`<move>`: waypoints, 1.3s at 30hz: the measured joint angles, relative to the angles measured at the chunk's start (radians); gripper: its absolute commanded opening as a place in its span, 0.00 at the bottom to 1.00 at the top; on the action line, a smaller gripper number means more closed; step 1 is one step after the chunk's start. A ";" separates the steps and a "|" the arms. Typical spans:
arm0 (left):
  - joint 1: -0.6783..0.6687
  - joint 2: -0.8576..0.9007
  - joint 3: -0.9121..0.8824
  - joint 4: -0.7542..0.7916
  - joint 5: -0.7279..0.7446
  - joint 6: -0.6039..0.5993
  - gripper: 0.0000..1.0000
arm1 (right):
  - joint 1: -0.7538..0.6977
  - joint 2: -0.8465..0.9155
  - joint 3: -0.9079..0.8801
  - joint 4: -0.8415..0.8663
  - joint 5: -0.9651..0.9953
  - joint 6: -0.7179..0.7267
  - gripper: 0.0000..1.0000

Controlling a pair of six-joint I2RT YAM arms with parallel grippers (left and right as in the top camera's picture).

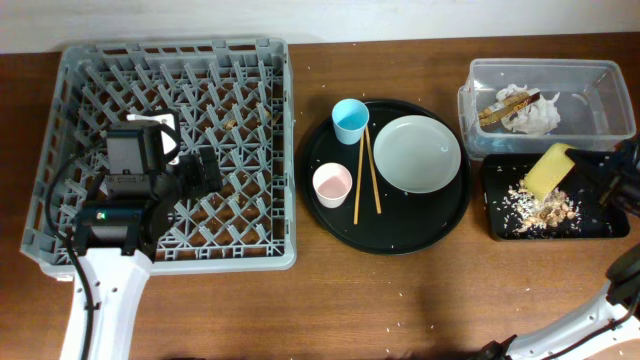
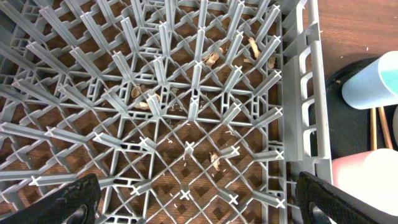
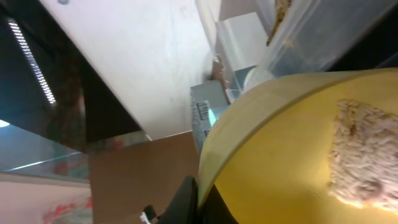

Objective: Sort waste into correct bins and load items into the dishwasher rack
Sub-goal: 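Lift the yellow bowl and tip its scraps onto the black tray, then return the yellow bowl to the black round tray and release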

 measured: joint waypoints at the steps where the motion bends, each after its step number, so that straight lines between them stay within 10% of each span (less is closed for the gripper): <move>1: 0.000 0.000 0.000 0.000 0.000 0.000 0.99 | 0.000 0.000 0.000 0.000 -0.013 0.003 0.04; 21: 0.000 0.000 0.000 -0.003 0.000 0.000 0.99 | -0.015 0.000 -0.004 -0.057 -0.135 0.075 0.04; 28: 0.000 0.000 0.000 -0.003 0.000 0.000 0.99 | -0.010 -0.040 -0.006 -0.340 -0.078 -0.236 0.04; 39: 0.000 0.000 0.000 -0.002 0.000 0.000 0.99 | 0.640 -0.244 0.134 -0.217 0.439 -0.185 0.04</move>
